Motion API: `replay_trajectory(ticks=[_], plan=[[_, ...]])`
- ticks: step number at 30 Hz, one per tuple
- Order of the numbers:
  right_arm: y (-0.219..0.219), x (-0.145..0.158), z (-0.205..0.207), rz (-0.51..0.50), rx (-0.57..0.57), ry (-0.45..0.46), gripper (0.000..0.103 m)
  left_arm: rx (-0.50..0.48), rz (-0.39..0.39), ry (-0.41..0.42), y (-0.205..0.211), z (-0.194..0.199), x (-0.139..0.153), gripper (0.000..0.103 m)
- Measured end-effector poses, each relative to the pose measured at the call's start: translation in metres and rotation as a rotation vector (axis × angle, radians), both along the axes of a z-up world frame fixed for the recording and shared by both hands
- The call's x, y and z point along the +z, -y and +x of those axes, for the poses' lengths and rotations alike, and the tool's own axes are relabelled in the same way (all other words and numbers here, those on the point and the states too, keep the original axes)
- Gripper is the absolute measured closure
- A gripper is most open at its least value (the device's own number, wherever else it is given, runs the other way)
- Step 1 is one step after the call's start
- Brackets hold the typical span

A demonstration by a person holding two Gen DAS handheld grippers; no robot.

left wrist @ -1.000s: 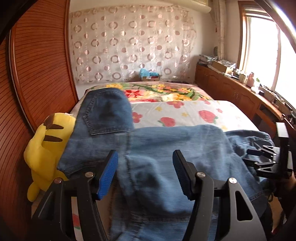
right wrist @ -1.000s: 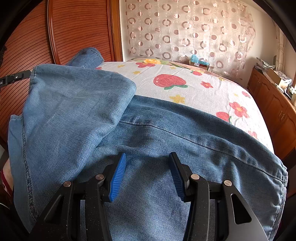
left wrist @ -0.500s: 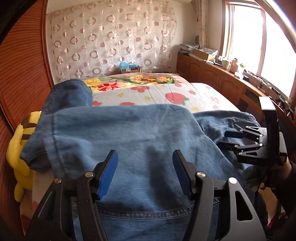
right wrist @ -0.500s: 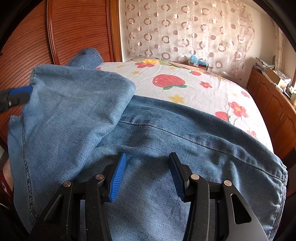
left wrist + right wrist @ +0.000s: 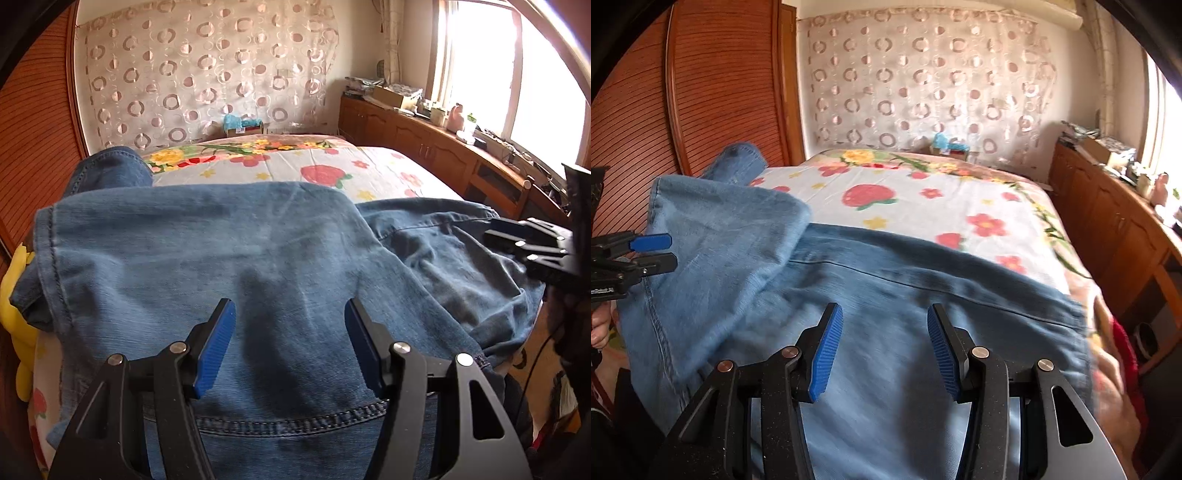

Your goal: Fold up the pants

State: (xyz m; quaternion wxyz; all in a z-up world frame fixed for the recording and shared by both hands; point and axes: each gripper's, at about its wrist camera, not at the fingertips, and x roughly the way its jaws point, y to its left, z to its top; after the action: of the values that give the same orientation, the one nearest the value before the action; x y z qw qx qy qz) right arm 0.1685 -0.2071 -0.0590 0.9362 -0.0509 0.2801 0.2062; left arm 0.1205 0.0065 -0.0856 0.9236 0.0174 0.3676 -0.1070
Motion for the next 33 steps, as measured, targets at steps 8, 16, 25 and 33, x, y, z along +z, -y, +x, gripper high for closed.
replay_trajectory(ticks=[8,16,25,33], plan=[[0.053,-0.001,-0.032,-0.036,-0.116,-0.002,0.053,-0.021,-0.001,-0.02,0.012,0.001,-0.009,0.041],[0.099,-0.021,-0.04,-0.025,-0.26,-0.084,0.048,-0.045,0.0,-0.04,0.024,0.003,-0.017,0.04],[0.125,-0.034,-0.039,0.006,-0.312,-0.162,0.048,-0.035,0.015,-0.045,0.03,0.005,-0.032,0.03],[0.126,-0.036,-0.045,0.047,-0.261,-0.199,0.048,-0.037,0.029,-0.053,0.032,0.005,-0.031,0.028]])
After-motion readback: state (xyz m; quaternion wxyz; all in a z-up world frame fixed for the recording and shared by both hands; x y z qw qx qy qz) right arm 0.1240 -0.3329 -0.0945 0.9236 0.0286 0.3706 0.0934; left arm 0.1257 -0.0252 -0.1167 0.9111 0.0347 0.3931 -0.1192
